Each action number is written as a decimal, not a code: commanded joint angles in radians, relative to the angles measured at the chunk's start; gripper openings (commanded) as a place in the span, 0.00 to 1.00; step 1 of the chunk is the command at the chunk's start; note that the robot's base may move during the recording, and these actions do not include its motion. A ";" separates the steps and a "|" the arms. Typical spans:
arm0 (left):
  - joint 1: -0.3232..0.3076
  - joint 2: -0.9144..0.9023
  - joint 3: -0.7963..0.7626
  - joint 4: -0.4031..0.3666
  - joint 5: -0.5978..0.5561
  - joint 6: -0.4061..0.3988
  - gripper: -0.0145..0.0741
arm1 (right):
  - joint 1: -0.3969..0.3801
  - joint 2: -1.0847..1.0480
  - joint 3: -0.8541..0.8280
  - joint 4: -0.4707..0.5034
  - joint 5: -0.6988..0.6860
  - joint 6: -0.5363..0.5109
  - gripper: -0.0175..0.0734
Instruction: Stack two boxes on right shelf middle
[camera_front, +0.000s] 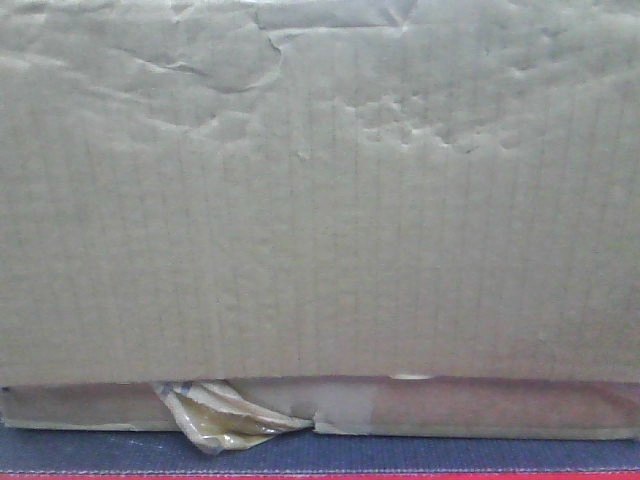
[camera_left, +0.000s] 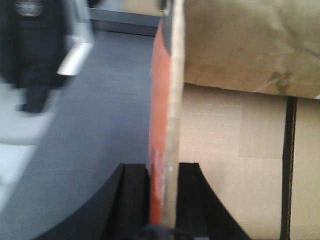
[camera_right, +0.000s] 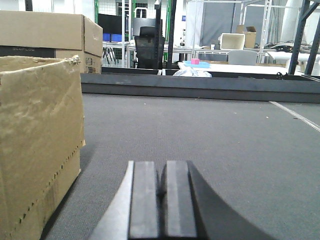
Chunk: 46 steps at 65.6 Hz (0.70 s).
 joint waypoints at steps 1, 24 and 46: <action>-0.104 -0.006 -0.011 0.014 -0.017 -0.081 0.04 | -0.003 -0.003 0.002 -0.001 -0.023 -0.004 0.02; -0.314 0.054 0.121 0.071 -0.017 -0.267 0.04 | -0.003 -0.003 0.002 -0.001 -0.023 -0.004 0.02; -0.327 0.126 0.356 -0.024 -0.017 -0.318 0.04 | -0.003 -0.003 0.002 -0.001 -0.023 -0.004 0.02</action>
